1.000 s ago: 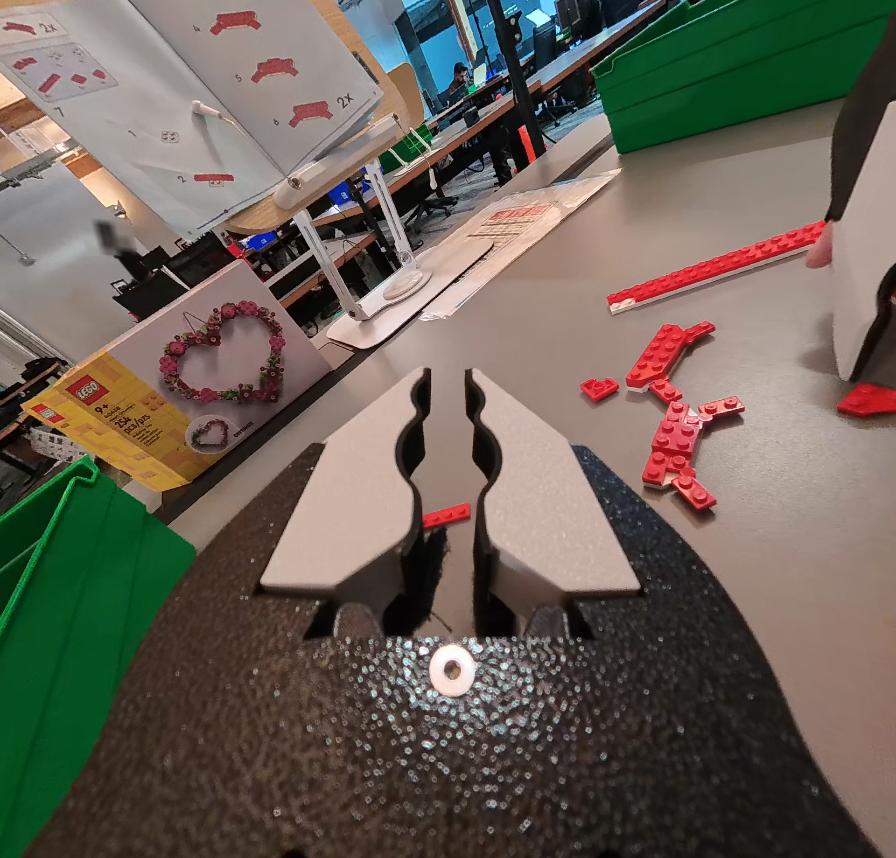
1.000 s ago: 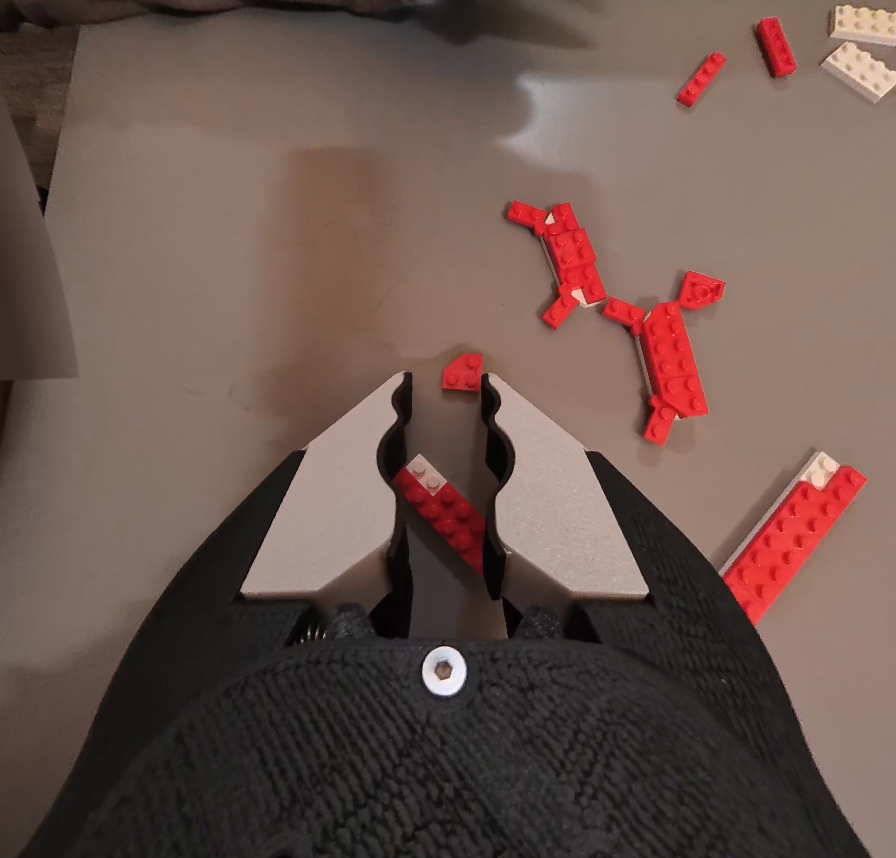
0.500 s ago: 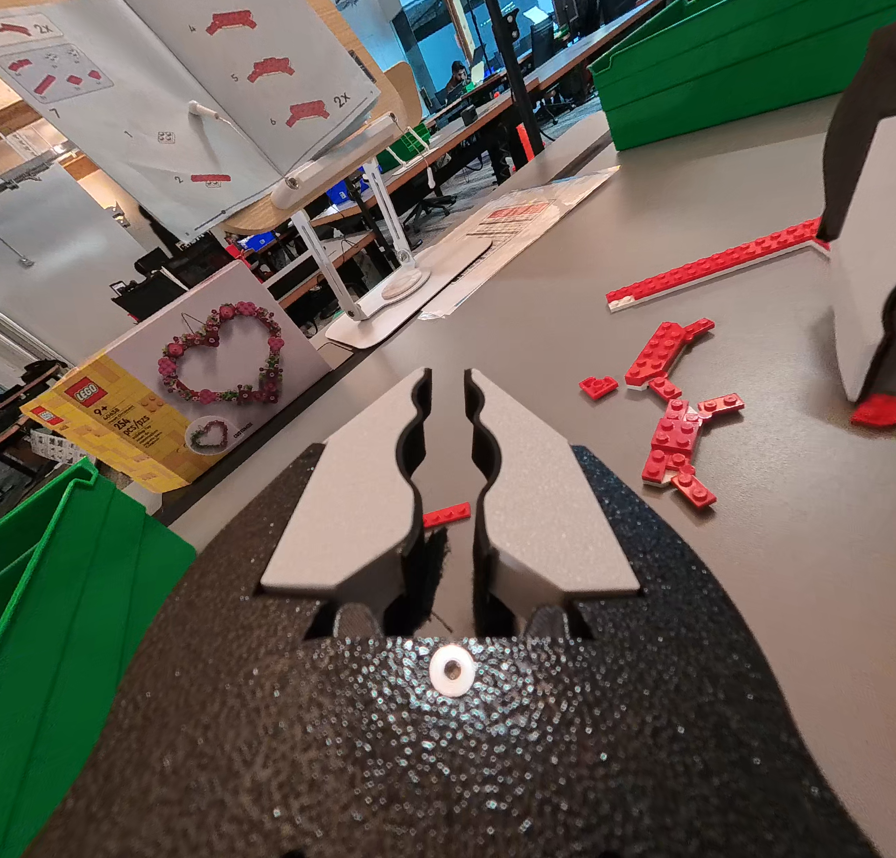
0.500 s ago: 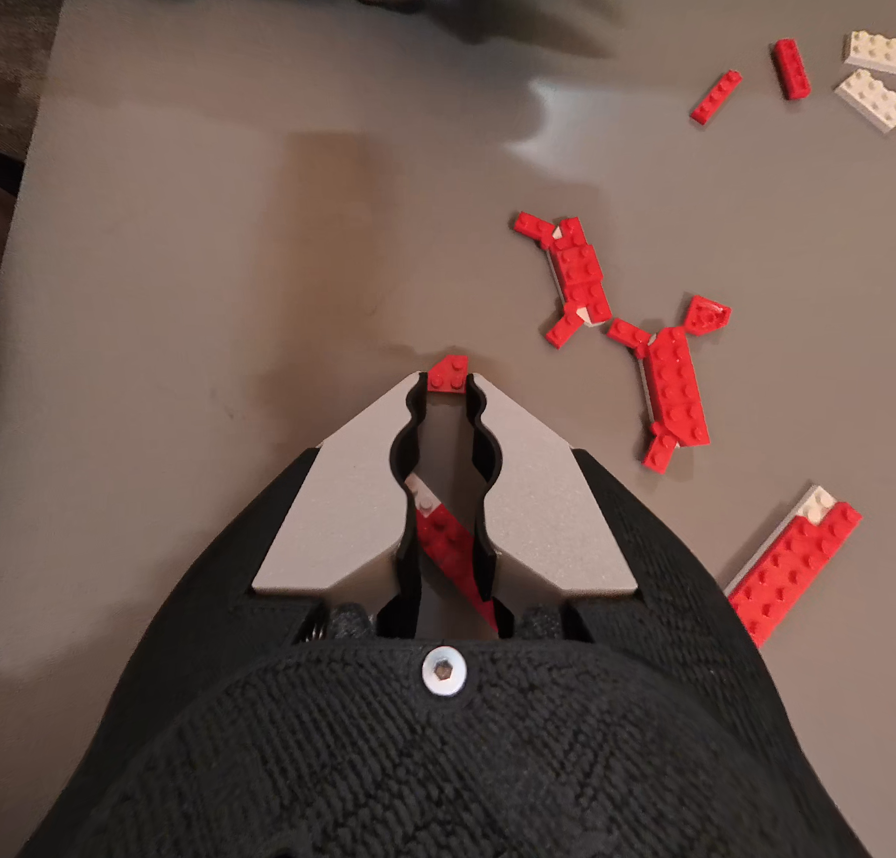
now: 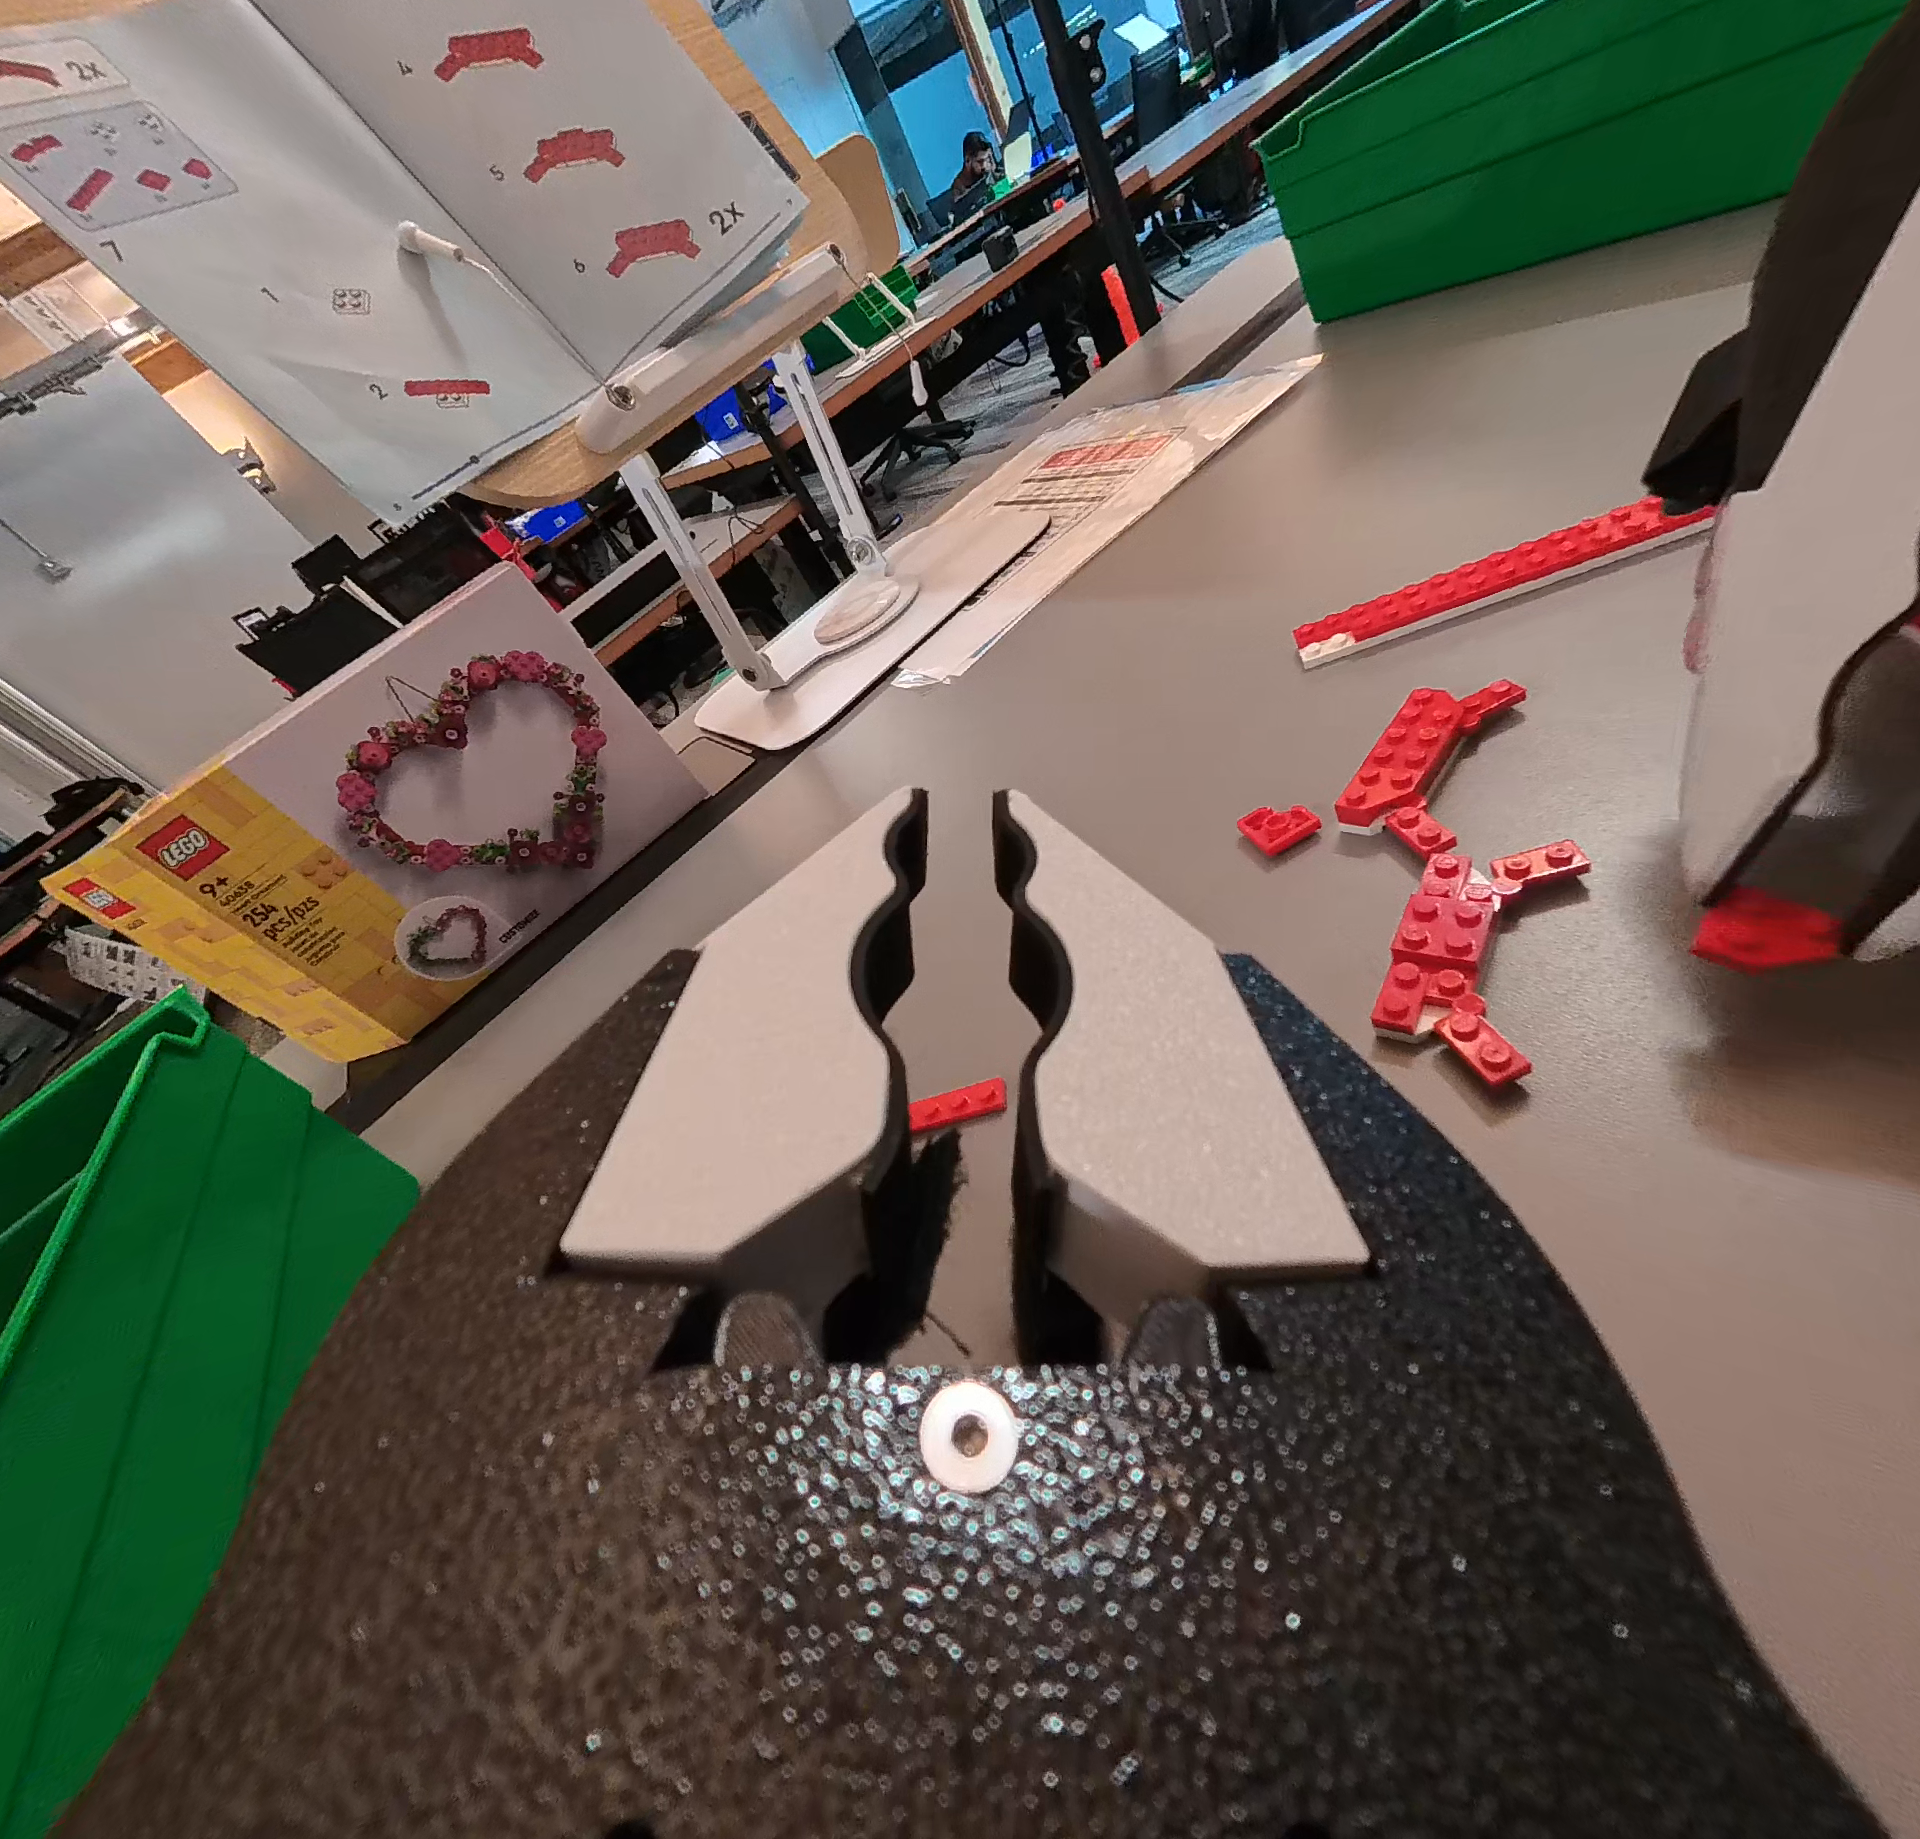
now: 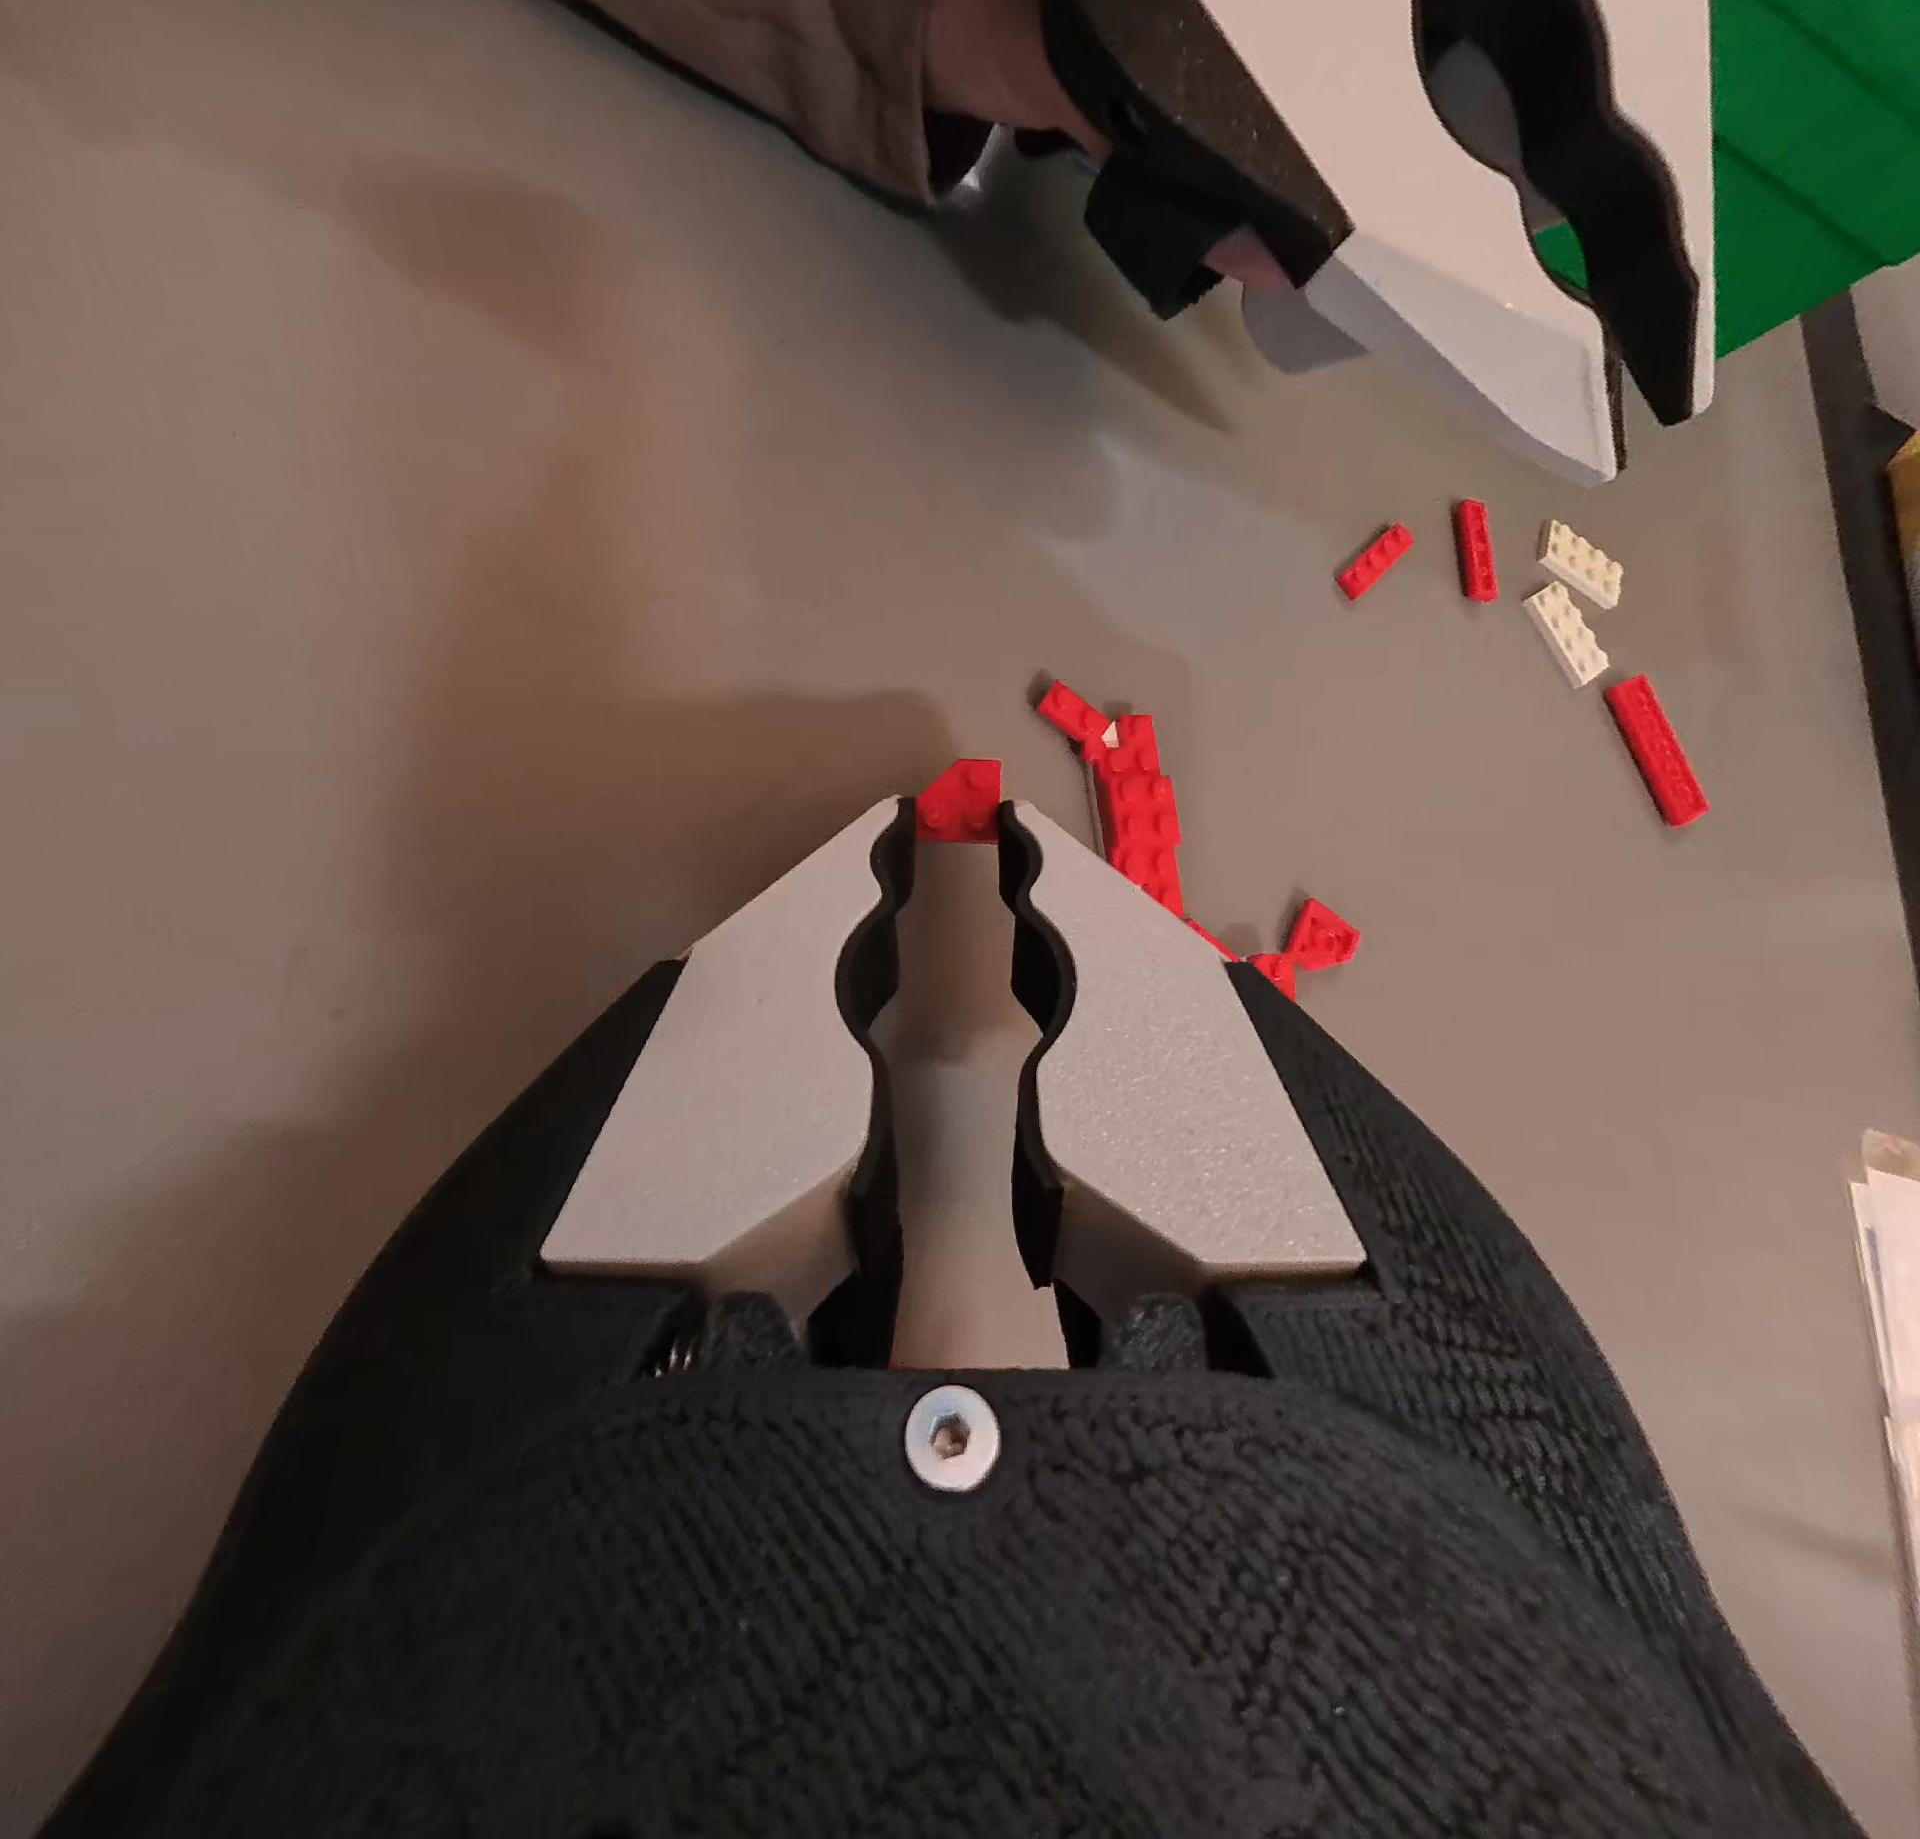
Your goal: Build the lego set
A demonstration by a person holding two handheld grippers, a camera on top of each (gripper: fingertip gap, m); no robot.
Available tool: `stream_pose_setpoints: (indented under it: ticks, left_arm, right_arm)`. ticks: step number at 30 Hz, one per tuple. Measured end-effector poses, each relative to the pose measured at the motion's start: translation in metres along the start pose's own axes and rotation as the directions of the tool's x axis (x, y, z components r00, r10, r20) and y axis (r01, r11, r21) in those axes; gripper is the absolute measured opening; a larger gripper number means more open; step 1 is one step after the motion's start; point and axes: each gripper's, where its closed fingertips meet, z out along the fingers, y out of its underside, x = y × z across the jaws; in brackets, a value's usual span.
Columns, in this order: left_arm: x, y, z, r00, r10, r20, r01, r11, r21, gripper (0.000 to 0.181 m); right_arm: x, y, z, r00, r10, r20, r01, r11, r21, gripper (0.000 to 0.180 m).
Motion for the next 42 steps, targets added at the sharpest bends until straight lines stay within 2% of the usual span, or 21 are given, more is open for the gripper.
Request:
stream_pose_setpoints:
  ticks: [1, 14, 28, 42]
  left_arm:
    - [0.0, 0.0, 0.0, 1.0, 0.003, 0.001, -0.003, 1.0, -0.001, 0.01]
    - [0.002, 0.001, 0.001, 1.0, 0.021, -0.006, -0.021, 1.0, -0.005, 0.009]
    - [-0.007, -0.006, -0.004, 0.999, 0.024, 0.046, -0.026, 0.999, 0.032, 0.009]
    - [-0.001, -0.003, -0.001, 0.999, 0.032, 0.018, -0.032, 0.999, 0.017, 0.008]
  right_arm:
    - [0.001, 0.0, 0.0, 1.0, 0.0, -0.005, 0.0, 1.0, 0.002, 0.014]
    - [0.011, -0.002, -0.001, 0.998, -0.01, -0.058, 0.011, 1.0, 0.019, 0.014]
    - [0.009, 0.0, 0.001, 0.999, -0.004, -0.053, 0.005, 1.0, 0.024, 0.014]
    - [0.01, 0.005, -0.002, 0.998, 0.026, -0.058, -0.025, 1.0, 0.005, 0.014]
